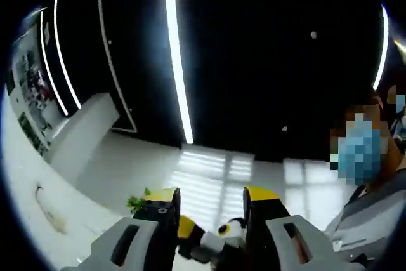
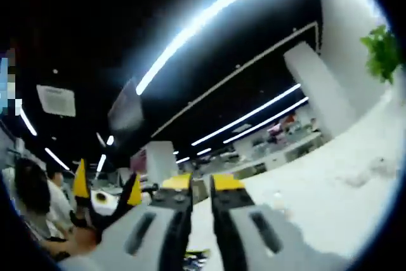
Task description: Arrange the skincare products in the storage area until every visible bottle or jar stands upright without overlapping.
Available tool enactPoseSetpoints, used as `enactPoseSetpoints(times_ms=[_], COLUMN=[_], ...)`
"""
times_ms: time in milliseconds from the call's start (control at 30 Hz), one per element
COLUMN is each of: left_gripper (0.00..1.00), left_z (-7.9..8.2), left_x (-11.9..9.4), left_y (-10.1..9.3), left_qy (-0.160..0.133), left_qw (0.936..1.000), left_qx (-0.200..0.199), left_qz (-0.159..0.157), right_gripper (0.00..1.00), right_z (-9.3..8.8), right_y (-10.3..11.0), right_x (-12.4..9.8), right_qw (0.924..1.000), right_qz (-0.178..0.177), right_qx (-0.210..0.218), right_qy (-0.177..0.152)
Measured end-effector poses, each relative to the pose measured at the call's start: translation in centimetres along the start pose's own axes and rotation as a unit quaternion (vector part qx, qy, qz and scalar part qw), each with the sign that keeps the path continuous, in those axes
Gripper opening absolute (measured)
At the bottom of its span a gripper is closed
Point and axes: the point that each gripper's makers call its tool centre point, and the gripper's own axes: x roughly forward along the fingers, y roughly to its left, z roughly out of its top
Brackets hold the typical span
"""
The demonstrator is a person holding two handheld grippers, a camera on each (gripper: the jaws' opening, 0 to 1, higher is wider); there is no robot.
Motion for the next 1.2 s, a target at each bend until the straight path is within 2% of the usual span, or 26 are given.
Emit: enactPoseSetpoints(times_ms=[67, 100, 133, 167, 267, 467, 500, 533, 600, 667, 733, 800, 833, 900, 967, 1000, 1033, 1067, 1100, 1133, 1167, 1200], left_gripper=[0.68, 0.79, 0.83, 0.83, 0.72, 0.64, 0.59, 0.56, 0.47, 0.41, 0.24, 0.12, 0.1, 0.08, 0.07, 0.07, 0.07, 0.07, 0.07, 0.07, 0.06, 0.06], left_z=[2.8, 3.7, 4.2, 4.2, 4.1, 4.2, 4.3, 4.1, 3.2, 2.7, 1.8, 1.4, 1.4, 1.1, 1.2, 1.5, 1.8, 1.6, 1.5, 1.8, 2.9, 4.4], left_x=[0.3, 0.3, 0.4, 0.4, 0.2, -0.2, -0.3, -0.3, -0.5, -0.4, -0.6, -0.8, -0.8, -0.9, -1.0, -1.0, -0.9, -0.8, -0.8, -1.0, -1.3, -2.2], left_y=[-1.7, -2.4, -2.9, -3.2, -4.4, -3.9, -4.0, -4.1, -3.8, -3.7, -3.3, -3.3, -3.1, -3.0, -2.7, -2.5, -2.4, -2.0, -1.1, -0.2, 0.7, 1.7], left_qy=[-0.081, -0.107, -0.119, -0.114, -0.11, -0.112, -0.113, -0.104, -0.079, -0.068, -0.048, -0.048, -0.049, -0.046, -0.055, -0.07, -0.08, -0.073, -0.057, -0.062, -0.09, -0.139], left_qw=[0.996, 0.9932, 0.9916, 0.992, 0.9901, 0.9895, 0.989, 0.9892, 0.9916, 0.9927, 0.9939, 0.9931, 0.9924, 0.9924, 0.9922, 0.9927, 0.9924, 0.9941, 0.996, 0.9968, 0.9953, 0.9898], left_qx=[0.026, 0.029, 0.029, 0.024, 0.012, 0.001, 0.009, 0.002, 0.027, 0.032, 0.045, 0.056, 0.076, 0.081, 0.086, 0.075, 0.07, 0.057, 0.059, 0.046, 0.037, 0.026], left_qz=[-0.027, -0.034, -0.042, -0.05, -0.086, -0.091, -0.095, -0.103, -0.099, -0.094, -0.089, -0.091, -0.084, -0.08, -0.071, -0.064, -0.062, -0.056, -0.036, -0.019, 0.001, 0.017], right_gripper=[0.02, 0.01, 0.02, 0.02, 0.01, 0.0, 0.0, 0.0, 0.0, 0.0, 0.0, 0.0, 0.0, 0.0, 0.0, 0.0, 0.0, 0.0, 0.0, 0.0, 0.0, 0.0], right_z=[-0.9, -1.4, -2.0, -2.5, -4.5, -7.3, -7.4, -7.8, -7.9, -8.3, -8.4, -9.1, -9.2, -9.6, -10.0, -10.4, -10.8, -11.7, -11.8, -11.8, -12.7, -12.8], right_y=[2.6, 3.7, 4.6, 5.5, 8.0, 11.3, 11.3, 11.3, 11.3, 11.2, 11.0, 11.1, 11.0, 10.9, 10.9, 10.7, 10.6, 10.8, 10.5, 10.0, 10.0, 9.9], right_x=[0.9, 1.2, 1.6, 1.9, 2.6, 3.3, 3.1, 2.9, 2.7, 2.6, 2.7, 2.6, 2.7, 2.7, 2.8, 2.9, 3.3, 3.4, 3.8, 4.2, 4.4, 4.6], right_qw=[0.9993, 0.9987, 0.9979, 0.9969, 0.9943, 0.987, 0.9871, 0.987, 0.9861, 0.9852, 0.9852, 0.9859, 0.9858, 0.9852, 0.984, 0.9823, 0.9818, 0.9825, 0.9874, 0.992, 0.9926, 0.994], right_qz=[0.034, 0.042, 0.051, 0.062, 0.088, 0.128, 0.13, 0.132, 0.132, 0.123, 0.116, 0.114, 0.111, 0.108, 0.107, 0.093, 0.081, 0.082, 0.069, 0.052, 0.037, 0.021], right_qx=[0.012, 0.029, 0.039, 0.047, 0.052, 0.076, 0.071, 0.063, 0.07, 0.087, 0.094, 0.077, 0.078, 0.082, 0.089, 0.114, 0.135, 0.128, 0.11, 0.091, 0.089, 0.091], right_qy=[0.003, 0.004, 0.008, 0.013, 0.031, 0.061, 0.06, 0.067, 0.073, 0.082, 0.084, 0.096, 0.099, 0.105, 0.112, 0.116, 0.107, 0.107, 0.091, 0.07, 0.073, 0.057])
